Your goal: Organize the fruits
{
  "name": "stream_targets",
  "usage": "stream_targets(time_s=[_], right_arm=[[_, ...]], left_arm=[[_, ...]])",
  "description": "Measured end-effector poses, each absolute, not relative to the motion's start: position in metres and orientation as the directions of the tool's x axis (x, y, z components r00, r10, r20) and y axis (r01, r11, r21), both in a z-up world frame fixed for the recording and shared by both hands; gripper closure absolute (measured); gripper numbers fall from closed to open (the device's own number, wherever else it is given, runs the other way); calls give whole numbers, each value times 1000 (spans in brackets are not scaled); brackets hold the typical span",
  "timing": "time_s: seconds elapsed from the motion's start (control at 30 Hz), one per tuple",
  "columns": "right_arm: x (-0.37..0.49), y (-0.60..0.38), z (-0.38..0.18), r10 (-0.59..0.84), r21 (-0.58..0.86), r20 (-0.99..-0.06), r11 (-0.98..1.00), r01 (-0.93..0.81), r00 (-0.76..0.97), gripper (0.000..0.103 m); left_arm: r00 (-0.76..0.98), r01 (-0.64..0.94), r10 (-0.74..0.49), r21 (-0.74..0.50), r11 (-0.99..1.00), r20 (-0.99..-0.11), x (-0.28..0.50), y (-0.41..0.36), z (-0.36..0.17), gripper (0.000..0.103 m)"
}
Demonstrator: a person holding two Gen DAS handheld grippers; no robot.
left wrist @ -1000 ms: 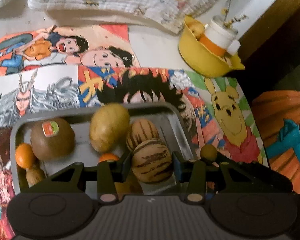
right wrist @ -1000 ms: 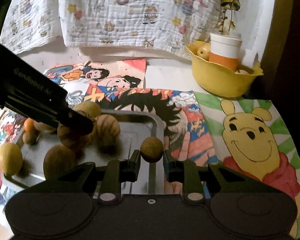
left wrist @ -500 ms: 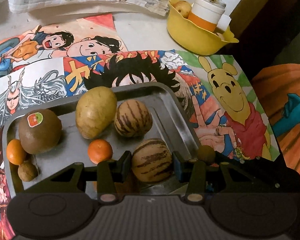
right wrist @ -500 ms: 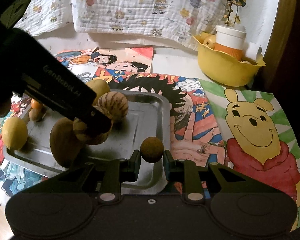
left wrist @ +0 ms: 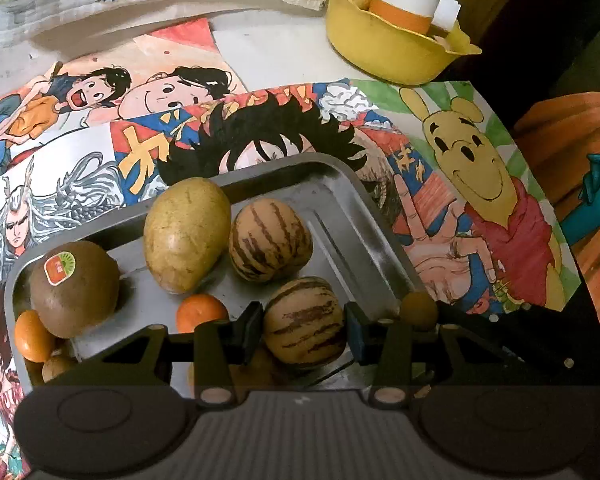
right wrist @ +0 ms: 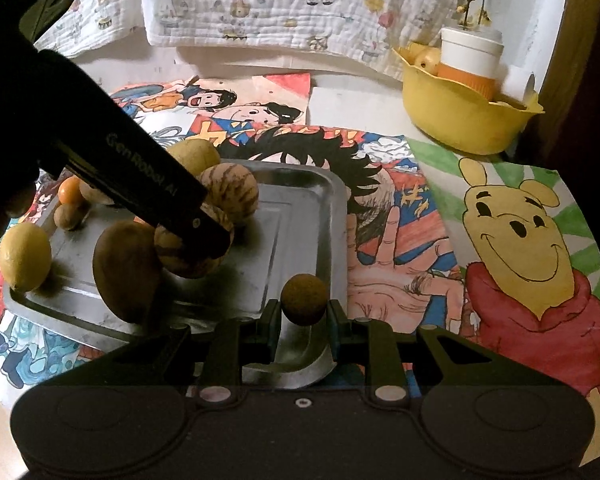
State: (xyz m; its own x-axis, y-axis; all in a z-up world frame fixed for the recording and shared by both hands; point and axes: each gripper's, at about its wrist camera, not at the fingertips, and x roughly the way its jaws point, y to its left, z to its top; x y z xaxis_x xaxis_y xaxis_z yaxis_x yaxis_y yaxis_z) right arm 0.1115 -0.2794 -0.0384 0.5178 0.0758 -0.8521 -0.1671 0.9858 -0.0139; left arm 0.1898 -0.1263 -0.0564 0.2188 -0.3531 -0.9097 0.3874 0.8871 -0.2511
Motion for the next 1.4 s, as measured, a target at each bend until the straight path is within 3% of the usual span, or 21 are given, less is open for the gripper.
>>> stream_targets(time_s=[0.77,0.97,1.23,1.4], right_arm=[[121,-277,-42,73,-22,-858,984,-179,509,75],[123,-279,-39,54,-34,-856,987,-160,513,60],[122,-284,-30,39,-40,-851,990,-138,523,34],[121,-286,-22,29,-44,-847,991,-125,532,25]], left_arm=[[191,369,-328,-242,897,-925,200,-125,-66,54],[183,358,-328,-248,900,-927,199,-124,-66,51],[191,319,-327,-256,912,-926,194,-115,-56,32],[209,292,-331,-264,919,-920,188,-107,-45,22]])
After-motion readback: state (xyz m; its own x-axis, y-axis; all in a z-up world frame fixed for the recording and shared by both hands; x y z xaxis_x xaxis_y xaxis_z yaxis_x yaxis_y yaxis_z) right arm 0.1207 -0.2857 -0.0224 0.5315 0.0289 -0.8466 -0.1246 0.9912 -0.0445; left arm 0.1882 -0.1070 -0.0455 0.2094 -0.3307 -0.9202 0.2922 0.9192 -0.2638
